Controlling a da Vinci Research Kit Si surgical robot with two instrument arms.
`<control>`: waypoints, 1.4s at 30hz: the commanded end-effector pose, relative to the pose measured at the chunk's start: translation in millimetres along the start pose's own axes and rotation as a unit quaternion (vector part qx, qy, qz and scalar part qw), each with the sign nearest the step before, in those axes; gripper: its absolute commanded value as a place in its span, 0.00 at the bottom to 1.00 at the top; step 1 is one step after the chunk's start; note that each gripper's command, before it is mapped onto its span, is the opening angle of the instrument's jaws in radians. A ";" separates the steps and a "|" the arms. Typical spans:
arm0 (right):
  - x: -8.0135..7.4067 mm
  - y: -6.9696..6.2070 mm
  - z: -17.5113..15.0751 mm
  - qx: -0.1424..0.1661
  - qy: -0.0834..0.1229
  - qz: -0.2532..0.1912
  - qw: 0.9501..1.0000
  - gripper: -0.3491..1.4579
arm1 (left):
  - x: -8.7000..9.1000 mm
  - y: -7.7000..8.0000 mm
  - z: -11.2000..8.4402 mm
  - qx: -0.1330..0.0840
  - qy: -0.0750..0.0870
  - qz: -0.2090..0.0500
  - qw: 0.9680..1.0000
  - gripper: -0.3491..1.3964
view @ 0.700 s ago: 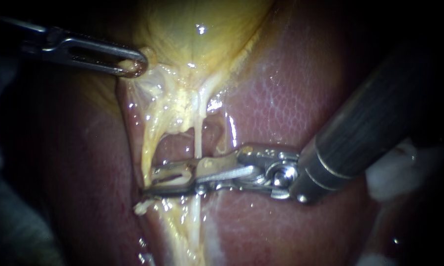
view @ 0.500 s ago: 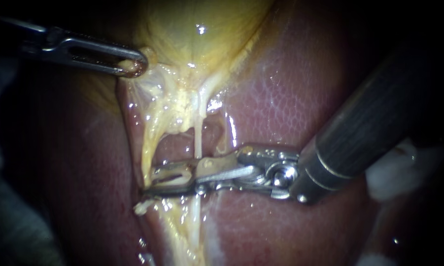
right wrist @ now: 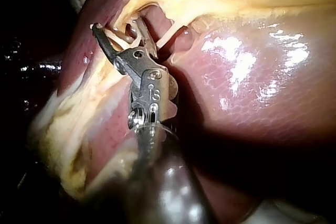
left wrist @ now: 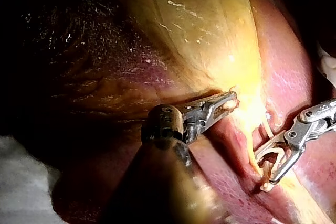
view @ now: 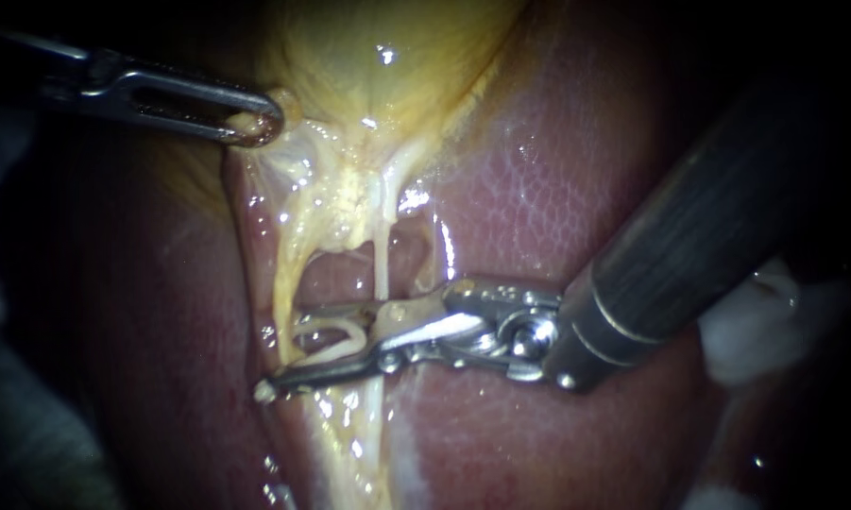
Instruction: Clipping second clip left tube
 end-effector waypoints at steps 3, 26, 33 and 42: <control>0.0 0.0 -0.1 0.000 0.000 0.000 1.000 0.47 | 0.0 0.0 0.0 0.000 0.000 0.000 1.000 0.00; 0.2 -0.9 -4.0 0.022 -0.011 0.002 1.000 0.47 | 0.0 0.1 -0.1 0.000 0.000 0.000 1.000 0.00; 1.1 -1.4 -6.5 0.030 -0.014 0.006 0.999 0.47 | 0.0 0.1 -0.1 0.000 0.000 0.000 1.000 0.00; 2.0 -2.3 -8.7 0.042 -0.017 0.012 0.999 0.47 | 0.0 0.0 -0.1 0.000 0.000 0.000 1.000 0.00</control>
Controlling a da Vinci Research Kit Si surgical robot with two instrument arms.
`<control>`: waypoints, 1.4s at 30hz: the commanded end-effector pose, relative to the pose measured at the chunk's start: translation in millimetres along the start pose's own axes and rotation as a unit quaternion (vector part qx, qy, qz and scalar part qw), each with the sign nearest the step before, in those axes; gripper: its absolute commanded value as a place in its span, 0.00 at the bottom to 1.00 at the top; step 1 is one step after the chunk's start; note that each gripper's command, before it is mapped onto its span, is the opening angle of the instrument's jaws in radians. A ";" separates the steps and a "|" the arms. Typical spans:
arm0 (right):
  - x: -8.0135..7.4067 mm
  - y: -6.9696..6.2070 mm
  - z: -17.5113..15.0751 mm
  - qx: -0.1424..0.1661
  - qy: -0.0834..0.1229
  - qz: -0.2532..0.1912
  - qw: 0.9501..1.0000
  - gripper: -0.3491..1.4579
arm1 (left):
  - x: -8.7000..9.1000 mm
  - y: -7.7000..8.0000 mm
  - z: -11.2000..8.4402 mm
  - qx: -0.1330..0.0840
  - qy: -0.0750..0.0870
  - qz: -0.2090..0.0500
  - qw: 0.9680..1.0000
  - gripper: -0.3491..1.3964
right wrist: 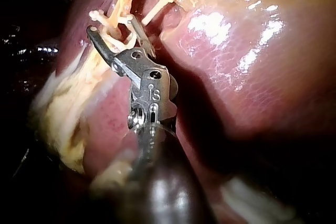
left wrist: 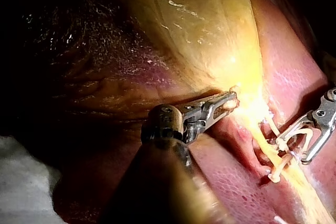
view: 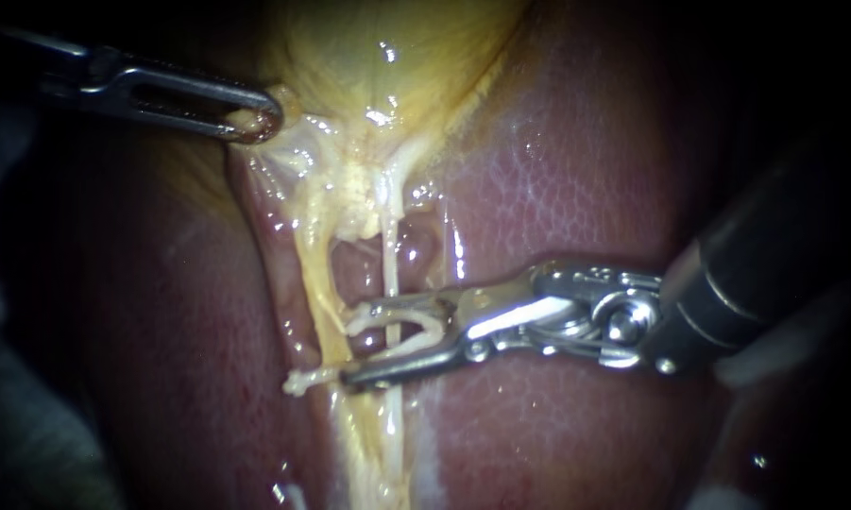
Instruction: Clipping second clip left tube
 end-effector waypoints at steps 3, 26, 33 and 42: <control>0.4 -0.4 -0.8 0.010 -0.004 -0.001 1.000 0.47 | 0.0 0.0 0.0 0.000 0.000 0.000 1.000 0.00; 0.6 -1.2 -2.4 0.043 -0.006 -0.009 0.999 0.47 | 0.0 0.0 0.0 0.001 0.001 0.000 1.000 0.00; 0.4 -0.5 -2.3 0.046 0.000 -0.011 0.999 0.47 | 0.0 0.0 0.0 0.001 0.001 0.000 1.000 0.00; -0.8 2.1 -1.6 0.042 0.006 0.035 0.999 0.47 | 0.0 0.0 0.0 0.001 0.001 0.000 1.000 0.00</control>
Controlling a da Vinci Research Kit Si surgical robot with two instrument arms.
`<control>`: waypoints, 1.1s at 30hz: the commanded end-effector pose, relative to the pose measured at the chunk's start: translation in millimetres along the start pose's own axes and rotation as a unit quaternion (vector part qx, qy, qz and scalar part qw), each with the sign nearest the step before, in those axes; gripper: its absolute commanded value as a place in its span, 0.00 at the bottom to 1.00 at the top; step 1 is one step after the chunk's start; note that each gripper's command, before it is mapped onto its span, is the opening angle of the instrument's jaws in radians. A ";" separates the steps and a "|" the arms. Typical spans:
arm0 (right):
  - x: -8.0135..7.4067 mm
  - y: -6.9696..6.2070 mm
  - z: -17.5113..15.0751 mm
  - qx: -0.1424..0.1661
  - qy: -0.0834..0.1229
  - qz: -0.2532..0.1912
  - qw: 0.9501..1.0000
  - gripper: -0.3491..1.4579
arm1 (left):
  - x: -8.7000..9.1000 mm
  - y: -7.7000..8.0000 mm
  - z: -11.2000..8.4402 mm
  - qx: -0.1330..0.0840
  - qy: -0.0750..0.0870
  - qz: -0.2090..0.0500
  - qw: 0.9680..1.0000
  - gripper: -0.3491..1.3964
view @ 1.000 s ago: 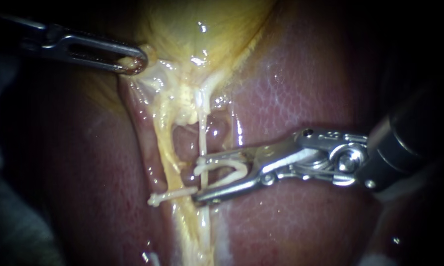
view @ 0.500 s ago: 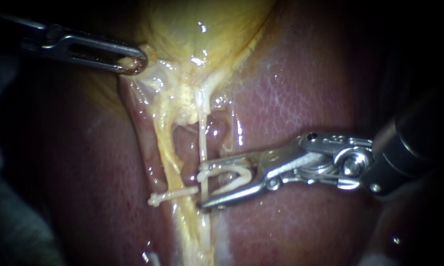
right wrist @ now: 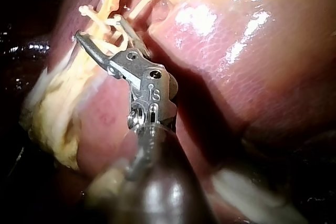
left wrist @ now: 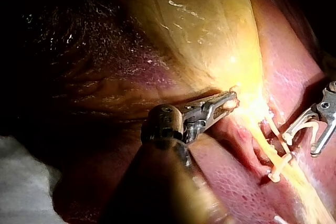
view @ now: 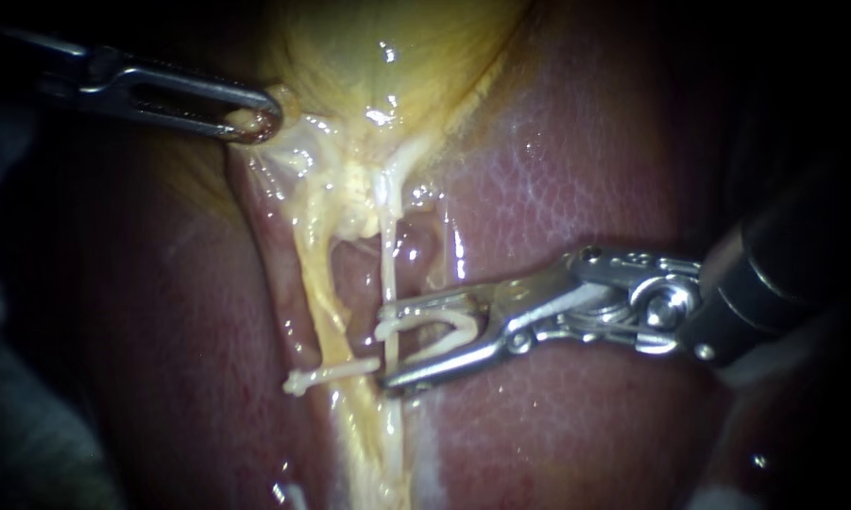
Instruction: Clipping second clip left tube
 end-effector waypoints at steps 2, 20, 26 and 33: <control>-0.3 0.7 0.3 -0.002 0.000 0.014 1.000 0.47 | 0.0 0.0 0.0 0.000 0.000 0.000 1.000 0.00; -2.5 3.9 2.4 -0.004 0.010 0.051 0.999 0.47 | 0.0 -0.1 0.0 0.000 0.000 0.000 1.000 0.00; -2.6 4.0 3.1 0.006 0.026 0.049 0.998 0.47 | 0.0 -0.1 0.0 0.000 0.000 0.000 1.000 0.00; -2.6 3.8 4.4 0.027 0.051 0.054 0.997 0.47 | 0.0 -0.1 0.0 0.000 0.000 0.000 1.000 0.00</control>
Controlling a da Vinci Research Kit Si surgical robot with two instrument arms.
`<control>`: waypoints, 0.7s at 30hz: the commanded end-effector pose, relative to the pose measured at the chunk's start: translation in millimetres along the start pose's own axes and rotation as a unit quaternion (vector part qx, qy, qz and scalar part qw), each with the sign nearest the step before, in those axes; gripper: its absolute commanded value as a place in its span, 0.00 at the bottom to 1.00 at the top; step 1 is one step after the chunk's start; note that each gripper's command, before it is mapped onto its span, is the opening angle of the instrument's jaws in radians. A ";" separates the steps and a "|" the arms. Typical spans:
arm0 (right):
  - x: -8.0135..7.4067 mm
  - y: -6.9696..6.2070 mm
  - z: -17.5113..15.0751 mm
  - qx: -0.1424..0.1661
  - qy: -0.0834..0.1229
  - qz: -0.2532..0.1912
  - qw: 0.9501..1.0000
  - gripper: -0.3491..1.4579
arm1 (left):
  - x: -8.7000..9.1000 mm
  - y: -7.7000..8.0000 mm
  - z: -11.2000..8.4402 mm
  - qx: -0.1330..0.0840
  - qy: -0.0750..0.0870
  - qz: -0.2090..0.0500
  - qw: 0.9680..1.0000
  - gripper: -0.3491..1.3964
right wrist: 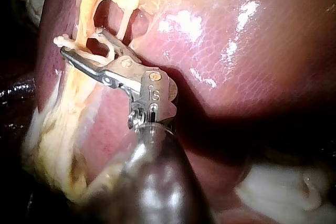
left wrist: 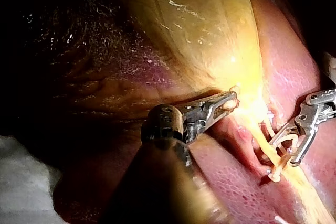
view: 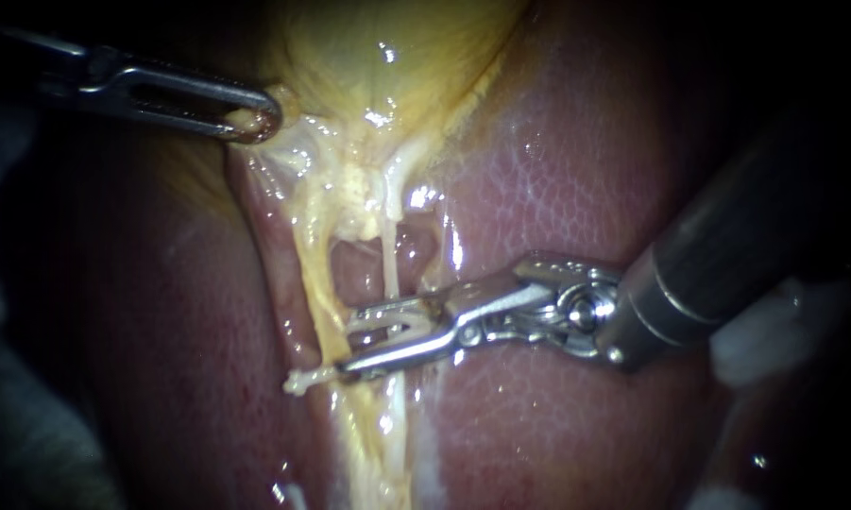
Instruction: Clipping second clip left tube
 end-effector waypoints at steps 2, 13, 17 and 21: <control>0.1 -0.1 0.6 0.006 0.007 -0.001 1.000 0.47 | 0.0 0.0 0.0 0.000 0.000 0.000 1.000 0.00; 0.3 -1.2 3.1 0.037 0.021 -0.005 0.999 0.46 | 0.0 0.0 0.1 0.000 0.000 0.000 1.000 0.00; 0.4 -1.4 3.7 0.042 0.028 -0.005 0.999 0.46 | 0.0 0.0 0.0 0.000 0.000 0.000 1.000 0.00; 0.6 -1.5 4.5 0.043 0.031 -0.005 0.999 0.46 | 0.0 0.0 0.0 0.000 0.000 0.000 1.000 0.00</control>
